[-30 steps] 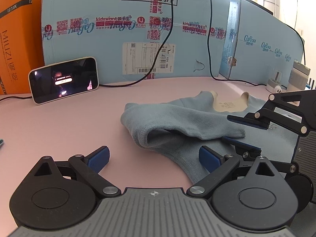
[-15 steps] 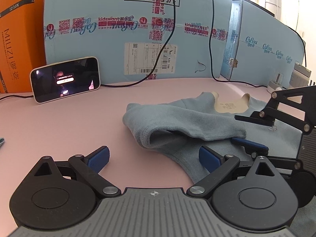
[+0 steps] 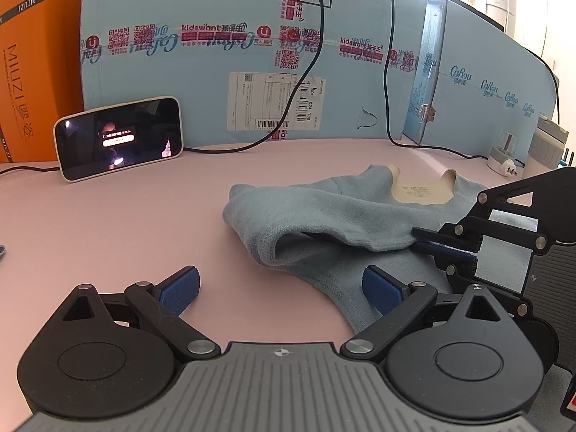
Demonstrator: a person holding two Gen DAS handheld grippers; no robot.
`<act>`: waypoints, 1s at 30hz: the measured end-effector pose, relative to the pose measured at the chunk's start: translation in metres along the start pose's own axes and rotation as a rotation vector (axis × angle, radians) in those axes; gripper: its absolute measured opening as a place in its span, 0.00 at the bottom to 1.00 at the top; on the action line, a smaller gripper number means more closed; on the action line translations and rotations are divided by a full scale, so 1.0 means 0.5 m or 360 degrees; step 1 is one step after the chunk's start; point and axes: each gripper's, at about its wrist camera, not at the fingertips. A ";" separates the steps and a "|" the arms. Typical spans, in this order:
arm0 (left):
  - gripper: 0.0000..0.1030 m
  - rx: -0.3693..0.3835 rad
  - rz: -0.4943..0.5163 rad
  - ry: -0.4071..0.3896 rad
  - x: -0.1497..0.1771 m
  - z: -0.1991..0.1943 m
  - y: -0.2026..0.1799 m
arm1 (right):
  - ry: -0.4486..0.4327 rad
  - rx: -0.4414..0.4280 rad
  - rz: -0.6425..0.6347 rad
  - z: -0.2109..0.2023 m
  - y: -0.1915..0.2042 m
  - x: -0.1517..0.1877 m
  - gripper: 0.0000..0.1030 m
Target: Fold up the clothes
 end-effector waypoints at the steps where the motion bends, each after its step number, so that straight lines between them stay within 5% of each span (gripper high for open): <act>1: 0.95 0.0003 0.0000 0.0000 0.000 0.001 0.003 | -0.0010 0.0006 0.0022 -0.001 -0.001 0.002 0.07; 10: 0.95 -0.0029 0.0026 0.0002 0.005 0.003 -0.002 | -0.0115 0.0248 0.0110 -0.034 -0.011 0.038 0.05; 21: 0.95 -0.0146 0.0128 -0.0040 0.007 -0.006 -0.032 | -0.0164 0.0619 0.0209 -0.176 -0.083 0.117 0.04; 26: 0.95 -0.0201 0.0298 -0.0094 0.013 -0.019 -0.072 | -0.0059 0.0601 0.0255 -0.204 -0.083 0.164 0.04; 30: 0.95 -0.0238 0.0432 -0.0136 0.018 -0.029 -0.104 | 0.0039 0.0419 0.0342 -0.194 -0.054 0.199 0.05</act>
Point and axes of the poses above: each gripper's, at about its wrist camera, not at the fingertips, and z roughly the way its jaws point, y to its left, x to its underside, and after that the axes turned 3 degrees about y, right-handed
